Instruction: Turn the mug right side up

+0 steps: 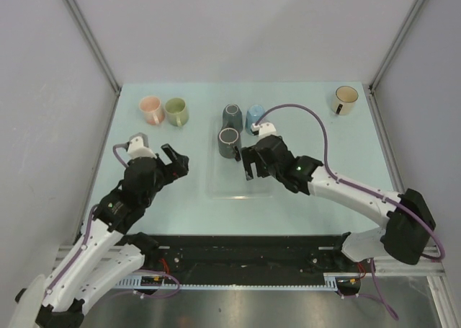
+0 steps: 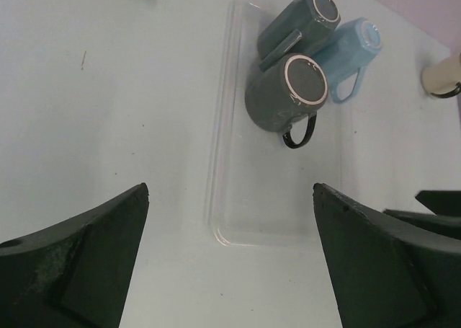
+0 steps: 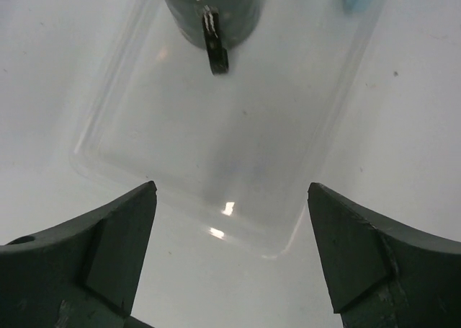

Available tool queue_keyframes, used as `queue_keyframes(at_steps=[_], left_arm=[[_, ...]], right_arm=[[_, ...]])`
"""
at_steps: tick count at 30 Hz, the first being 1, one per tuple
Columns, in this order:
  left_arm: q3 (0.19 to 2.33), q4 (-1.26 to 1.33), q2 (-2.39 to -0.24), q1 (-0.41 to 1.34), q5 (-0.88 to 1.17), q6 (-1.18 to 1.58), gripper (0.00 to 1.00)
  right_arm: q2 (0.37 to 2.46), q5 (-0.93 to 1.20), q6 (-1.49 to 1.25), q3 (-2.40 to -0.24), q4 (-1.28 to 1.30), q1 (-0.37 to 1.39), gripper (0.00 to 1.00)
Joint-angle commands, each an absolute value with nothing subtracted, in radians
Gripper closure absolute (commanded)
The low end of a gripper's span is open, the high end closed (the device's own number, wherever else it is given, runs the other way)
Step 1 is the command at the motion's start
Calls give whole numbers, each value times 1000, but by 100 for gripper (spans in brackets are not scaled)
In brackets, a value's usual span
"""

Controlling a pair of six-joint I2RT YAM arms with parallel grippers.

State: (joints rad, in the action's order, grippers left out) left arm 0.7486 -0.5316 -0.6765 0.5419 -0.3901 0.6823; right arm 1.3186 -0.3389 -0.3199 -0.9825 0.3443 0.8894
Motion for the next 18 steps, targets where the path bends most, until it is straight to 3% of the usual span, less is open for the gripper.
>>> queue_keyframes(at_steps=[1, 8, 13, 18], left_arm=[[671, -563, -603, 552, -449, 889, 0], [612, -638, -437, 554, -572, 954, 0], [585, -571, -368, 554, -450, 876, 0], [514, -494, -282, 552, -330, 847, 4]], right_arm=[[1446, -235, -265, -1182, 303, 844, 8], [1603, -101, -270, -1285, 313, 782, 3], [1703, -94, -226, -1354, 347, 778, 1], [1810, -129, -192, -1433, 379, 782, 7]])
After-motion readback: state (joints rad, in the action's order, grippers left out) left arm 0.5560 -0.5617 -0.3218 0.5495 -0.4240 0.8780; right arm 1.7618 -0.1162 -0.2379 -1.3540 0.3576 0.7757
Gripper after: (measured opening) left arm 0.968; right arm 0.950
